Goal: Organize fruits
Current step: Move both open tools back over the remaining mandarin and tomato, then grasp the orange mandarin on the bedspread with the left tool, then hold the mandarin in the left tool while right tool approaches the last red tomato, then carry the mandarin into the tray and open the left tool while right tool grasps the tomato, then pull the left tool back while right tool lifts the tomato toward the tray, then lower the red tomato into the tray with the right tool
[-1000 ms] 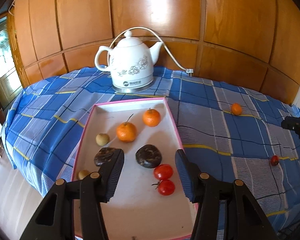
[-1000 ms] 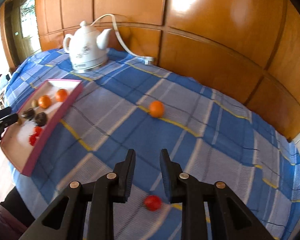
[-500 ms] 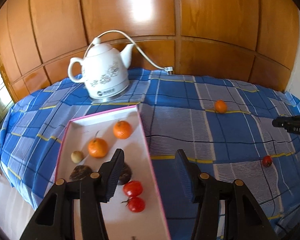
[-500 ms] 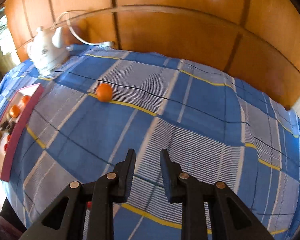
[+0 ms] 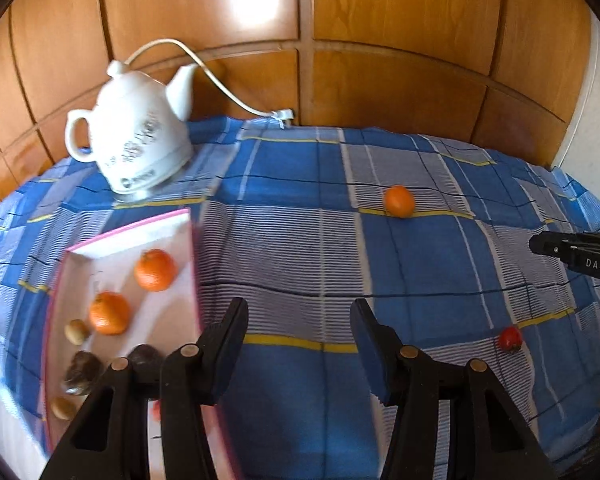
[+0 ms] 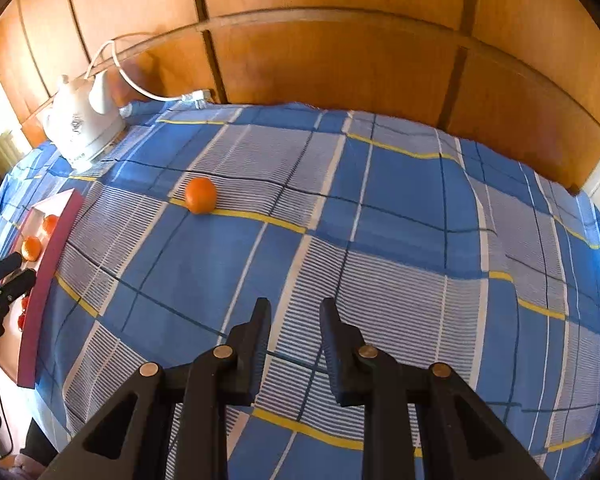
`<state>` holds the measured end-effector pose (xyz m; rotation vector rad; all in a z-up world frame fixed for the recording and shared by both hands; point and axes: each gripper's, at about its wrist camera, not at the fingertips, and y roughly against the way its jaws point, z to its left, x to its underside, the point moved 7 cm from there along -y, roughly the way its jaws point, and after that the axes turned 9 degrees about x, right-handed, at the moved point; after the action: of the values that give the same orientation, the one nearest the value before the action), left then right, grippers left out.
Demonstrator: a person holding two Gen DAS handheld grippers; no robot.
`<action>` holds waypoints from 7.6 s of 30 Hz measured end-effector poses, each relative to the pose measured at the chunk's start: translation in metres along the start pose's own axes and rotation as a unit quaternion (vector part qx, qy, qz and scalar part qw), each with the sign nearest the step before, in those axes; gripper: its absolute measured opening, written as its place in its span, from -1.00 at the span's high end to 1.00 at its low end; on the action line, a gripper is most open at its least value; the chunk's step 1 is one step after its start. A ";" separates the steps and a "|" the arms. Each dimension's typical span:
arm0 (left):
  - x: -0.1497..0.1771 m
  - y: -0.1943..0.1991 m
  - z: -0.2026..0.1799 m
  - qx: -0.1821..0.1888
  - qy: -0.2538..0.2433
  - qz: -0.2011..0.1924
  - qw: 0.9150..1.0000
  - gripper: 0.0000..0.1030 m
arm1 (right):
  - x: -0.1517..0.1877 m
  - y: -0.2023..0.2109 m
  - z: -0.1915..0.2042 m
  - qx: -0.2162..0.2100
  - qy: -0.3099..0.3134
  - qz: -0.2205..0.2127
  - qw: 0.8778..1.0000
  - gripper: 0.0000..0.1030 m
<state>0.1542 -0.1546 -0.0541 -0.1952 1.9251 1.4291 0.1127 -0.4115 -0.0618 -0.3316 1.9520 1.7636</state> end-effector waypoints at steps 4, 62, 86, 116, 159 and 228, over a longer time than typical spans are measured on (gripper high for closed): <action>-0.013 -0.020 -0.010 0.027 0.012 0.013 0.999 -0.24 | -0.002 0.005 -0.005 -0.017 -0.027 -0.003 0.999 0.51; 0.060 -0.047 -0.055 0.066 -0.038 0.026 0.997 0.29 | 0.056 -0.019 0.082 -0.143 0.136 0.123 0.973 0.37; 0.064 -0.047 -0.057 0.049 -0.044 0.003 0.998 0.28 | 0.056 -0.024 0.086 -0.092 0.156 0.068 0.981 0.45; 0.041 0.018 -0.039 0.081 -0.016 -0.045 0.996 0.31 | 0.018 -0.024 0.053 -0.156 0.011 0.074 0.985 0.35; 0.101 0.077 0.159 -0.106 0.180 -0.036 0.977 0.23 | 0.049 -0.028 0.071 -0.085 0.136 0.073 0.984 0.48; 0.104 0.133 0.232 -0.091 0.236 -0.114 0.961 0.02 | 0.054 0.020 0.396 -0.221 0.259 -0.028 0.940 0.46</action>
<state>0.1152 0.1299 -0.0449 -0.8872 2.0499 1.4925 0.1323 -0.0132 -0.0914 -1.0911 1.8085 2.2319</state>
